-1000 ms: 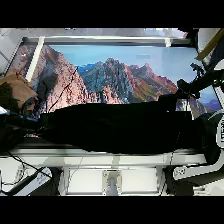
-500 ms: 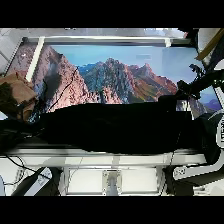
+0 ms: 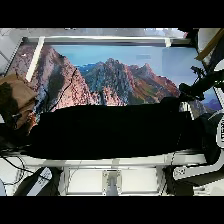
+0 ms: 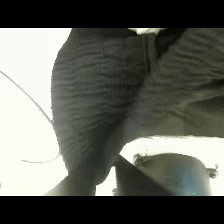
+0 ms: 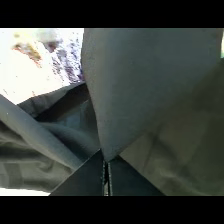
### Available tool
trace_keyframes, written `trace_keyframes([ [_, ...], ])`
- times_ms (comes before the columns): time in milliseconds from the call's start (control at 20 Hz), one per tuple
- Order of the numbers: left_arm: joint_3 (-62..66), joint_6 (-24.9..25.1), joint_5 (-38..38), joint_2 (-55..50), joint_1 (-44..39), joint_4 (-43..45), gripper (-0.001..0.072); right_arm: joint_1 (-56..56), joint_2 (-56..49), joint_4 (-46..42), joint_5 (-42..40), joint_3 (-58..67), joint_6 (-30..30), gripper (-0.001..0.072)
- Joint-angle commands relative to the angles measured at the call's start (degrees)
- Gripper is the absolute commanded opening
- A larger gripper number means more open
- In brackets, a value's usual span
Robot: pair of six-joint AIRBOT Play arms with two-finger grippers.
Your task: Fold the clothes and pants, and hang the long-sleeved shirts on hangers.
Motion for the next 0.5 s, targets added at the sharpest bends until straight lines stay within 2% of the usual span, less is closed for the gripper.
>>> trace_keyframes([
  [0, 3.48, -0.85, -0.79, 0.11, -0.07, -3.56, 0.0702, 0.0, -0.02, -0.94, 0.02, 0.0, 0.0, 0.0007],
  [150, 14.78, -1.27, 4.68, 0.11, -0.07, -8.26, 0.0708, 0.0, -0.02, -0.74, 0.11, 0.0, 0.09, 0.0007],
  [200, 18.95, -1.38, 9.4, 0.11, -0.07, -9.4, 0.0708, 0.0, -0.02, -0.72, 0.09, 0.0, 0.15, 0.0007],
  [300, 23.8, -5.4, 21.73, -0.83, -0.07, -11.15, 0.0707, 0.0, -0.02, -0.55, -0.55, 0.0, 0.55, 0.0007],
  [400, 25.59, -5.95, 18.32, -6.6, -0.07, -13.09, 0.0707, 0.0, -0.02, 0.92, -2.47, 0.35, 1.16, 0.0026],
  [450, 25.57, -5.95, 15.02, -10.47, -0.04, -13.92, 0.0707, -0.02, 0.04, 1.57, -3.5, 1.53, 1.57, 0.0135],
])
